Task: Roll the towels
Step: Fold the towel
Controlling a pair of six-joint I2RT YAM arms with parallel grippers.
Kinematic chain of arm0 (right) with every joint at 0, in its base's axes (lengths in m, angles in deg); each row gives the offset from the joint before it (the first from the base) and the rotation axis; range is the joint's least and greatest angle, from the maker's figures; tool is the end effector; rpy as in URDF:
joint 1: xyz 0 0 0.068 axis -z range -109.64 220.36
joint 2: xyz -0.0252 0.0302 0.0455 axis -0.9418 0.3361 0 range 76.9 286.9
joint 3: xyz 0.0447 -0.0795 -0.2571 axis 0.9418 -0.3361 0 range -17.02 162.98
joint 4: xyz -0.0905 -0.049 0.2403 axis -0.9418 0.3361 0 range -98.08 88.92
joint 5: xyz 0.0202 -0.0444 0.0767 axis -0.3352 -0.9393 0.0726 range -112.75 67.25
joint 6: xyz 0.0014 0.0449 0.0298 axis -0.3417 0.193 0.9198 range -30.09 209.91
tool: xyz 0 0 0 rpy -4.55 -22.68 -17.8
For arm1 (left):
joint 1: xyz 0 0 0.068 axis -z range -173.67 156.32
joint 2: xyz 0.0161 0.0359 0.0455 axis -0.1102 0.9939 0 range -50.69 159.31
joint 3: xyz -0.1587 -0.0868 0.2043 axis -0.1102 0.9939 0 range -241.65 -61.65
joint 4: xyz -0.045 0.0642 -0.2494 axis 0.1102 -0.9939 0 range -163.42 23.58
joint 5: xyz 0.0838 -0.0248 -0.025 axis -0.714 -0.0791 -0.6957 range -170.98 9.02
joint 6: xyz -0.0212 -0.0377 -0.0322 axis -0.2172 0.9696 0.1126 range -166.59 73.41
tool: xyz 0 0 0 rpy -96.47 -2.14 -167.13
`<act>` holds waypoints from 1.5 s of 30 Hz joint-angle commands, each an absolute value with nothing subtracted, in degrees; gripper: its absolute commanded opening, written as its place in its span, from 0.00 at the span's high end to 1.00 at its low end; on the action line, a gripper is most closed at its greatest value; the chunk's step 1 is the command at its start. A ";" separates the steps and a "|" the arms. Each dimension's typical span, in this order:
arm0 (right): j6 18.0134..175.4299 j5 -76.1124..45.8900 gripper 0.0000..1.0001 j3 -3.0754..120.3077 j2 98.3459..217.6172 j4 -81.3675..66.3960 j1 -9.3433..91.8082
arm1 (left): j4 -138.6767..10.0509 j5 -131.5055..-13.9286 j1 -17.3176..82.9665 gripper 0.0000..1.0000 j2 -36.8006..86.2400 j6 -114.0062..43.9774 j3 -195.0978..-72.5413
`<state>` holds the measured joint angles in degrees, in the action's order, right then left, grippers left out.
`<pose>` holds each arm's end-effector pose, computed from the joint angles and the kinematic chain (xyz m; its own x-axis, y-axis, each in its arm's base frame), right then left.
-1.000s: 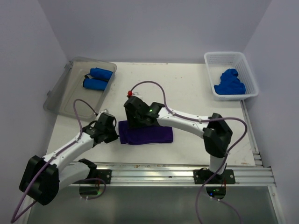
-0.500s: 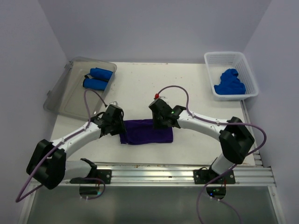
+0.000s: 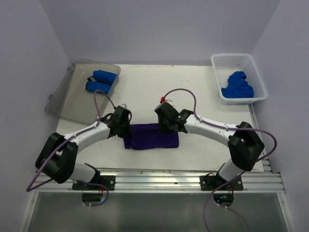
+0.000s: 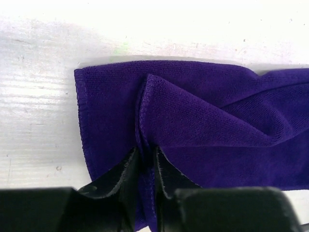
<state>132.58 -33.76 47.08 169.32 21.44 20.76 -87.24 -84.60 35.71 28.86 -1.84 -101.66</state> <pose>0.2212 0.2493 0.2216 -0.8654 0.0096 -0.5010 -0.1293 0.9617 0.2419 0.2218 -0.1223 0.1683 -0.8634 -0.3201 -0.3899 -0.2047 0.9287 -0.3093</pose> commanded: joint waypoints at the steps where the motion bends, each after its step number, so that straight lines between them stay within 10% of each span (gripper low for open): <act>1: 133.68 -35.32 0.69 46.27 166.73 20.83 20.70 | -84.70 -84.23 35.86 0.81 29.64 -3.26 -104.10; 4: 133.76 -35.67 0.69 45.83 166.20 20.75 20.79 | -86.63 -85.28 35.86 1.00 27.98 -3.00 -105.06; 45: 129.55 -35.85 0.71 51.01 180.36 18.37 28.52 | -86.45 -90.29 28.30 1.00 26.92 -5.99 -100.05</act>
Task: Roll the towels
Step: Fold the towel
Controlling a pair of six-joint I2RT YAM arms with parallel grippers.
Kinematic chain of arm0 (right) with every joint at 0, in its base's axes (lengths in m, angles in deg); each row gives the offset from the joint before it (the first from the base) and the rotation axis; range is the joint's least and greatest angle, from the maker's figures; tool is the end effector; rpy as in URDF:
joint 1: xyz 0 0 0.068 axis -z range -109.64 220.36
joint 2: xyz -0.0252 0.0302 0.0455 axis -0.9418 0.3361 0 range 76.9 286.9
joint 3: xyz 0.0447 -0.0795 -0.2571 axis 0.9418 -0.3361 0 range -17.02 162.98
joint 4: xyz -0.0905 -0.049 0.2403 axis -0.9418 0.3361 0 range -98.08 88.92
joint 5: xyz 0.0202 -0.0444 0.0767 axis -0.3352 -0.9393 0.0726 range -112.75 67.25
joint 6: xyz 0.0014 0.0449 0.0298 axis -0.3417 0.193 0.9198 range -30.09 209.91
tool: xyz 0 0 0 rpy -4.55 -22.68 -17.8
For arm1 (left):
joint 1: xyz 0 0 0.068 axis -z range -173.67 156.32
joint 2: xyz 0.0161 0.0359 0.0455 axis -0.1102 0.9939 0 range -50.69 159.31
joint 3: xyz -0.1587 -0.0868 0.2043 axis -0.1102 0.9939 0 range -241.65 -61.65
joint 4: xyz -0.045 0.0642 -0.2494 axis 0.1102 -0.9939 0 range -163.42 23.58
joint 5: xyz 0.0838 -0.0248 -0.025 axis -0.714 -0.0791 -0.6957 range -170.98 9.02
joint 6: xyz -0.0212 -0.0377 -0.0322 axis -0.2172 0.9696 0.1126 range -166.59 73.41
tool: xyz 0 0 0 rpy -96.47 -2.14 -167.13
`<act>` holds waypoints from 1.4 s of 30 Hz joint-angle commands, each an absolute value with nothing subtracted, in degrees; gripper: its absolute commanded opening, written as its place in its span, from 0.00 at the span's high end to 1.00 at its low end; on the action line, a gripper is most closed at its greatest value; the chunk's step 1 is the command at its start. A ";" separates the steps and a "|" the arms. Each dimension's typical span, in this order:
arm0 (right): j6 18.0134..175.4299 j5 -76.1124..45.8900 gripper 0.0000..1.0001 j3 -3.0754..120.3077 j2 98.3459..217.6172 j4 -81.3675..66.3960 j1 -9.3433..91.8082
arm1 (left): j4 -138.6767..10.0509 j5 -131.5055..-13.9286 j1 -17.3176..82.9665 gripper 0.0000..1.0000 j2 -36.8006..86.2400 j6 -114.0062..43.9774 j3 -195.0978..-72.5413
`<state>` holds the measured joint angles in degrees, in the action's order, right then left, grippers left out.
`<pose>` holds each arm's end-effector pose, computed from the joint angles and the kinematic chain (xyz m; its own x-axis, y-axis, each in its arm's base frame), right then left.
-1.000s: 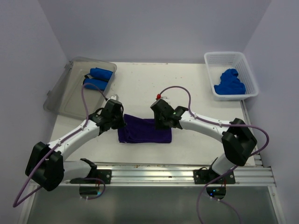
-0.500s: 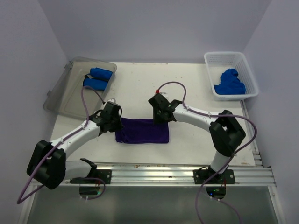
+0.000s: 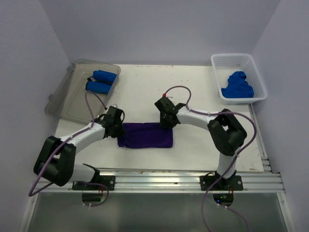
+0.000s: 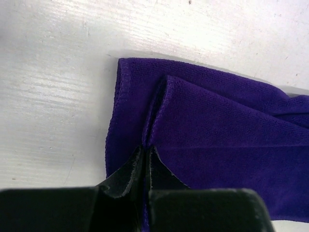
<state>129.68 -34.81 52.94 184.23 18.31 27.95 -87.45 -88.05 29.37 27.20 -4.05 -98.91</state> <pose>0.2840 0.2492 0.1669 -0.8873 0.0368 -0.4597 -0.0309 0.9898 0.1388 0.2238 -0.0904 0.1614 -0.8230 -0.3790 -0.4231 -0.3009 0.9226 -0.2412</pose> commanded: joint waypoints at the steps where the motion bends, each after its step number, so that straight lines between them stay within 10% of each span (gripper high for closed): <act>1: 129.11 -34.80 0.71 50.84 179.22 18.46 28.52 | -88.20 -90.29 28.30 0.95 26.83 -6.16 -100.93; 5: 128.32 -34.44 0.69 50.40 172.80 19.16 27.12 | -93.48 -90.73 28.38 0.65 23.08 -6.60 -105.32; 9: 128.23 -34.00 0.68 49.26 170.24 19.25 26.15 | -96.03 -91.00 29.09 0.62 16.83 -5.38 -105.95; 23: 129.54 -32.51 0.69 41.00 174.11 15.57 24.83 | -86.72 -79.65 33.75 0.99 20.84 -3.09 -94.01; 42: 124.98 -38.31 0.68 46.51 173.04 20.57 26.23 | -94.37 -82.75 33.66 1.00 17.26 -4.85 -101.11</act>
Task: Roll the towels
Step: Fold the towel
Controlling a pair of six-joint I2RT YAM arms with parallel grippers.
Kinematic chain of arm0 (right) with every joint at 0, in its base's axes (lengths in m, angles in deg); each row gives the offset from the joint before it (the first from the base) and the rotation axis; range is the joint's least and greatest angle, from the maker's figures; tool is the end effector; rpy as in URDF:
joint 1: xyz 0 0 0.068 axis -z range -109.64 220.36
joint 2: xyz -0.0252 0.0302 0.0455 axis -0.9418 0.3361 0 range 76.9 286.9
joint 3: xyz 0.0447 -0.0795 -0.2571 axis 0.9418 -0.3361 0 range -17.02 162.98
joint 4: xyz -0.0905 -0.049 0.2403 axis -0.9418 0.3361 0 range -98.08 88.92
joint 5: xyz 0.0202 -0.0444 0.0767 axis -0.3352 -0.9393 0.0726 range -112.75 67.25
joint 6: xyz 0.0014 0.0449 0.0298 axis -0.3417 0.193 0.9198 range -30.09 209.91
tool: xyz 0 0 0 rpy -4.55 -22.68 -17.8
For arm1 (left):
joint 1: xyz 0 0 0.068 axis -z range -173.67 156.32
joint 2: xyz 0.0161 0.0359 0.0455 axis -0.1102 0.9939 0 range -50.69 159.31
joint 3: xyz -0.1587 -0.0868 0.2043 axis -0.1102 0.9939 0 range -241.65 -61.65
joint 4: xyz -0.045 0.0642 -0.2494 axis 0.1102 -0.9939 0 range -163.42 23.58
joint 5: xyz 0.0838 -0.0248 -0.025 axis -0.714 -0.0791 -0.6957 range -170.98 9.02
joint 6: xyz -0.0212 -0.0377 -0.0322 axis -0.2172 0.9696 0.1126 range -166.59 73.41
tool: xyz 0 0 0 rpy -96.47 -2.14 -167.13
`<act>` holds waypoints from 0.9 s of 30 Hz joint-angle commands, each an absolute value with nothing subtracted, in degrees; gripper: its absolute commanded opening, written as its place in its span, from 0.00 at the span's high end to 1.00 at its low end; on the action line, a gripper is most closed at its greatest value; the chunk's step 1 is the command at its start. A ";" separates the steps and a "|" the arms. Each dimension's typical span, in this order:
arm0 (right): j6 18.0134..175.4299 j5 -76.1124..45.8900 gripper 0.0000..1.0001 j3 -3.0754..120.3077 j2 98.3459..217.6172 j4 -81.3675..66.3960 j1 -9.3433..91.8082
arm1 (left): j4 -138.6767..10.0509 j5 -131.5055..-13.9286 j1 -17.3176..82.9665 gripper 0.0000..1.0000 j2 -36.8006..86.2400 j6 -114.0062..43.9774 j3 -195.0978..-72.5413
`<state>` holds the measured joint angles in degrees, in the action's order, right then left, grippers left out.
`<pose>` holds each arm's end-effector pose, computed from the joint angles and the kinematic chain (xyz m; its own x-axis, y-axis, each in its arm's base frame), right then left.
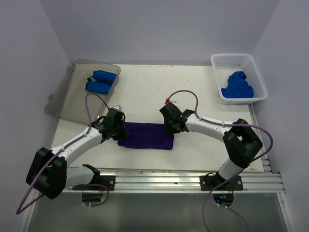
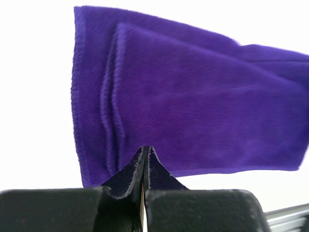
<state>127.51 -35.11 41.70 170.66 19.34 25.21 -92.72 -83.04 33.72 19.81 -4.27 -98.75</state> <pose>0.2330 0.2232 0.1889 -0.8754 -0.0349 -0.4822 -0.1118 0.9850 0.1317 0.2000 -0.1022 0.1830 -0.8655 -0.3093 -0.3940 -0.1880 0.9297 -0.3168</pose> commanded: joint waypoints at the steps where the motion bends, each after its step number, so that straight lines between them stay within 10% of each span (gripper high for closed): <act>1: 124.63 -38.40 0.68 47.31 174.10 20.57 26.59 | -93.76 -82.04 33.83 1.00 16.73 -4.67 -100.85; 15: 125.58 -37.36 0.71 37.06 173.77 15.30 28.52 | -86.54 -80.71 34.54 1.00 27.61 -5.81 -98.91; 27: 145.69 -36.20 0.73 24.82 161.02 15.47 5.43 | -87.68 -78.69 35.06 1.00 45.28 -14.25 -118.07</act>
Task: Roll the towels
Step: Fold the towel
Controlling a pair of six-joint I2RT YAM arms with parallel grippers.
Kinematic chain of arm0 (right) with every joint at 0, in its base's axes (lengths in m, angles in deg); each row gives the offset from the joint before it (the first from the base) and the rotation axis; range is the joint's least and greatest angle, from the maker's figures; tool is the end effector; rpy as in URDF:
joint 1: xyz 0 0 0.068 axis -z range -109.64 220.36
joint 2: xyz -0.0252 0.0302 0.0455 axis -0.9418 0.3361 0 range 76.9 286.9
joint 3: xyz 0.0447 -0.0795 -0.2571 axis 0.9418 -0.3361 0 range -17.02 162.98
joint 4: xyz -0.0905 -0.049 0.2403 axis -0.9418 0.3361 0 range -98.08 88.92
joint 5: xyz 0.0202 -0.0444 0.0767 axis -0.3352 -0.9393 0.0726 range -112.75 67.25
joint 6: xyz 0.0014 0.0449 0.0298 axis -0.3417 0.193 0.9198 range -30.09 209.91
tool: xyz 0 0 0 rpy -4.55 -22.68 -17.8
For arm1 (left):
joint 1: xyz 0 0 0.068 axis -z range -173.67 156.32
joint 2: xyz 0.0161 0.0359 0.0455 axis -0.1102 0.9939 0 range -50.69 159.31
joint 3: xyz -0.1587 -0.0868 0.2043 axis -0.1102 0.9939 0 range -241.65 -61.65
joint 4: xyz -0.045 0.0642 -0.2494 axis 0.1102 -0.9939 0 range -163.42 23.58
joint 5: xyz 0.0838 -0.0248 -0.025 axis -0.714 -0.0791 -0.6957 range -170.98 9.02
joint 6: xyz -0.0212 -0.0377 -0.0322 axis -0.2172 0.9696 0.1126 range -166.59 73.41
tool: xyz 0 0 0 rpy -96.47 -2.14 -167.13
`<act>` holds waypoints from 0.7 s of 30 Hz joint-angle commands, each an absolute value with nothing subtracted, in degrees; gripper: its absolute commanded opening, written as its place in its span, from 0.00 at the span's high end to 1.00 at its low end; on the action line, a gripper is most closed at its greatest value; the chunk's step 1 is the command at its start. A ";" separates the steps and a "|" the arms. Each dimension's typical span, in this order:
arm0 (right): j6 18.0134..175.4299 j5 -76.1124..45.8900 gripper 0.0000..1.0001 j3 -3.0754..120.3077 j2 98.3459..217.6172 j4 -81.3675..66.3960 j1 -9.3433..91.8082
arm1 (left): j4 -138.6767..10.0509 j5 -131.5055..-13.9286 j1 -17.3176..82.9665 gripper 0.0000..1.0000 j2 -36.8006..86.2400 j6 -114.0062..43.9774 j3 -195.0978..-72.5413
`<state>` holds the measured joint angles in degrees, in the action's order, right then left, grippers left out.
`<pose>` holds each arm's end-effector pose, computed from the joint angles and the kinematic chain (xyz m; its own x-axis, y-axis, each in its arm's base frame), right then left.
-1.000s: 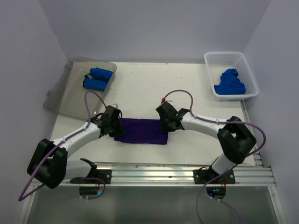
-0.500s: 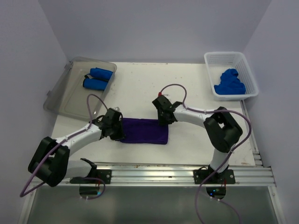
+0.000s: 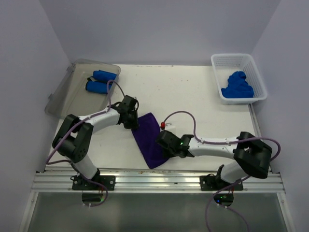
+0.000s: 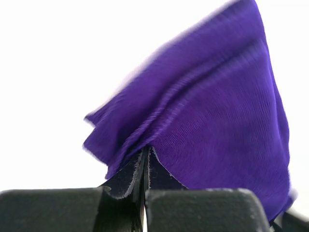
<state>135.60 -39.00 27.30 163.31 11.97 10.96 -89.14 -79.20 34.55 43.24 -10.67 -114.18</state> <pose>0.1492 0.2324 0.1617 -0.8580 -0.1014 -0.5035 -0.2087 0.9645 0.1615 0.2720 -0.1472 0.1613 -0.9263 -0.1683 -0.3371 -0.0725 0.9576 -0.2788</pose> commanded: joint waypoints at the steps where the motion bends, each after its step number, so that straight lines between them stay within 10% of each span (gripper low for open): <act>1: 146.67 -36.72 0.73 25.34 160.06 16.87 3.84 | -88.03 -78.87 35.33 1.00 46.77 -14.60 -120.08; 21: 130.08 -41.93 0.79 45.64 167.24 22.25 12.52 | -91.65 -78.26 37.17 1.00 26.08 -8.64 -117.32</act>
<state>135.34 -43.75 42.49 164.93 24.63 9.41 -93.44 -80.90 36.48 33.34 -12.90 -122.66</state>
